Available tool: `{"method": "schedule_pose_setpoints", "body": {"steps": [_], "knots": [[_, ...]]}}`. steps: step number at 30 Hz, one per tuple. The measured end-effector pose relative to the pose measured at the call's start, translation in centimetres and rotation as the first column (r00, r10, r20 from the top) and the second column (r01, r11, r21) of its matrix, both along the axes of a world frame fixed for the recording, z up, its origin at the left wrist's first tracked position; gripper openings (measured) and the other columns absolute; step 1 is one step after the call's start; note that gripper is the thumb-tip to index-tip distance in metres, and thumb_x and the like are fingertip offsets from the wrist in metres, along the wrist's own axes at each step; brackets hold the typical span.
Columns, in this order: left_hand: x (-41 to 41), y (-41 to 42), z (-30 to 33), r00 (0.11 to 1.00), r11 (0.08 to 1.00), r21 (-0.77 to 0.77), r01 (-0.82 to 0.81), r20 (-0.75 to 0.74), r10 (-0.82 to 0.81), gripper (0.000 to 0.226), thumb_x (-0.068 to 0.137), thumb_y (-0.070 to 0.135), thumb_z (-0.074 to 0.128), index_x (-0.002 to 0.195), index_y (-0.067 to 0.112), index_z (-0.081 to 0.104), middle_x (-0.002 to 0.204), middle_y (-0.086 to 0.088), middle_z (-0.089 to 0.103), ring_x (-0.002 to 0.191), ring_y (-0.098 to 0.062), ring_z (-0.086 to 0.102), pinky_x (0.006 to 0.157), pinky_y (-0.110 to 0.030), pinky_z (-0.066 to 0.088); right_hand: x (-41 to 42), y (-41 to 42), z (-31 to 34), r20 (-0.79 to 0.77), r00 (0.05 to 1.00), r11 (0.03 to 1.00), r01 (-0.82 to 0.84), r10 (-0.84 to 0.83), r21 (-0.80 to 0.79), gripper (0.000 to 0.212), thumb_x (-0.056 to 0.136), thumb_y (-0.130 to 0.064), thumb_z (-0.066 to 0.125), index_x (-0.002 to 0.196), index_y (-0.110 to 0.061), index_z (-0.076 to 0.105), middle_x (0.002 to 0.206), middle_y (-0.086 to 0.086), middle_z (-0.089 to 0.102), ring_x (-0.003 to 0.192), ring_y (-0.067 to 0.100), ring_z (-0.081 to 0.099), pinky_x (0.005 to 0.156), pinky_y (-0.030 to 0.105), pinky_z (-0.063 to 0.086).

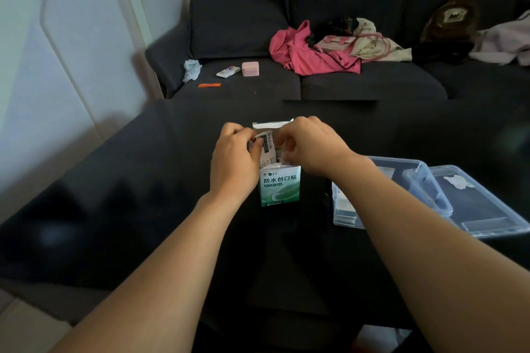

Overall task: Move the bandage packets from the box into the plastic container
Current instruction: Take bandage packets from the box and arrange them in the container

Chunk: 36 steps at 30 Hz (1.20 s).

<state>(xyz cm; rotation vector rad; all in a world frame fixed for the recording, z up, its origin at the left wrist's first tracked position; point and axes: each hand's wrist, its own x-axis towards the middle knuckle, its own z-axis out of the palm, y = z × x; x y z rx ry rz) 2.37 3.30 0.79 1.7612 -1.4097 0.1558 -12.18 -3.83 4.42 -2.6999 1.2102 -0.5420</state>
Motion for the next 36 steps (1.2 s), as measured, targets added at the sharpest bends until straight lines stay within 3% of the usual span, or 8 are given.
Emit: {"method": "schedule_pose_setpoints", "body": {"steps": [4,10,15,20,25,31,34,36], "knots": [[0.1,0.0,-0.1,1.000,1.000,-0.013,0.015,0.023,-0.014,0.015,0.099,0.022,0.063,0.097,0.010,0.071,0.100,0.006,0.049,0.079,-0.011,0.050,0.058,-0.012,0.028,-0.2,-0.2,-0.5,-0.048,0.998,1.000,0.028,-0.028,-0.006,0.021,0.083,-0.021,0.078,0.103,-0.022,0.073,0.101,0.000,0.063,0.087,0.019,0.062,0.071,0.033,0.053],[0.0,-0.3,-0.1,0.999,0.995,-0.098,0.032,0.047,-0.028,0.013,0.098,0.018,0.063,0.096,0.008,0.072,0.098,0.005,0.053,0.083,-0.013,0.054,0.062,-0.013,0.031,0.0,0.3,-0.1,-0.027,1.000,1.000,-0.002,0.001,-0.013,0.016,0.079,-0.018,0.082,0.090,-0.027,0.073,0.095,-0.005,0.064,0.087,0.017,0.064,0.074,0.036,0.058],[0.4,-0.7,-0.4,0.997,0.990,-0.124,0.067,0.053,-0.061,0.015,0.101,0.020,0.057,0.091,0.011,0.066,0.087,0.004,0.063,0.080,-0.019,0.058,0.060,-0.019,0.035,-0.2,0.0,0.5,0.057,0.998,0.999,-0.016,0.013,0.052,0.020,0.081,-0.013,0.080,0.099,-0.022,0.076,0.100,-0.001,0.067,0.092,0.018,0.064,0.080,0.039,0.059],[0.3,-0.6,-0.5,0.998,0.988,-0.140,0.064,0.011,-0.063,0.019,0.103,0.022,0.055,0.085,0.016,0.055,0.073,-0.002,0.066,0.064,-0.020,0.059,0.052,-0.034,0.044,-0.4,-0.3,0.7,-0.004,1.000,0.996,-0.005,0.005,0.089,0.016,0.088,-0.017,0.074,0.104,-0.021,0.077,0.106,0.004,0.067,0.092,0.021,0.065,0.083,0.039,0.058],[0.2,-0.3,-0.3,0.998,0.982,-0.175,0.065,-0.005,-0.067,0.020,0.103,0.019,0.056,0.085,0.011,0.058,0.069,0.000,0.065,0.058,-0.016,0.057,0.050,-0.035,0.042,-0.6,-0.1,0.5,-0.023,1.000,0.997,-0.001,0.003,0.076,0.013,0.090,-0.020,0.073,0.102,-0.022,0.076,0.107,0.005,0.067,0.091,0.023,0.065,0.084,0.041,0.057],[0.0,-0.3,0.2,0.997,0.952,-0.299,0.067,-0.013,-0.074,0.017,0.103,0.018,0.054,0.091,0.008,0.061,0.070,-0.002,0.063,0.059,-0.019,0.056,0.051,-0.037,0.041,-1.9,-0.3,2.9,0.093,0.995,0.997,-0.039,0.033,0.066,0.008,0.092,-0.021,0.069,0.093,-0.029,0.072,0.100,0.003,0.066,0.087,0.023,0.065,0.083,0.042,0.057],[-0.6,0.1,1.0,0.996,0.924,-0.380,0.035,-0.066,-0.065,0.017,0.104,0.015,0.054,0.091,0.005,0.062,0.069,0.004,0.062,0.056,-0.009,0.055,0.049,-0.025,0.038,-3.6,-0.1,5.0,0.197,0.979,0.995,-0.065,0.049,0.072,0.006,0.095,-0.014,0.066,0.092,-0.017,0.071,0.087,0.002,0.072,0.063,0.014,0.068,0.065,0.032,0.060],[-1.1,0.3,1.7,0.986,0.917,-0.397,0.040,-0.132,-0.100,0.017,0.104,0.014,0.053,0.093,0.004,0.062,0.069,0.012,0.058,0.059,-0.001,0.057,0.049,-0.014,0.036,-4.8,0.4,6.3,0.320,0.945,0.973,-0.133,0.067,0.191,0.006,0.097,-0.010,0.064,0.098,-0.011,0.070,0.085,0.006,0.073,0.061,0.013,0.068,0.053,0.021,0.057]]}}
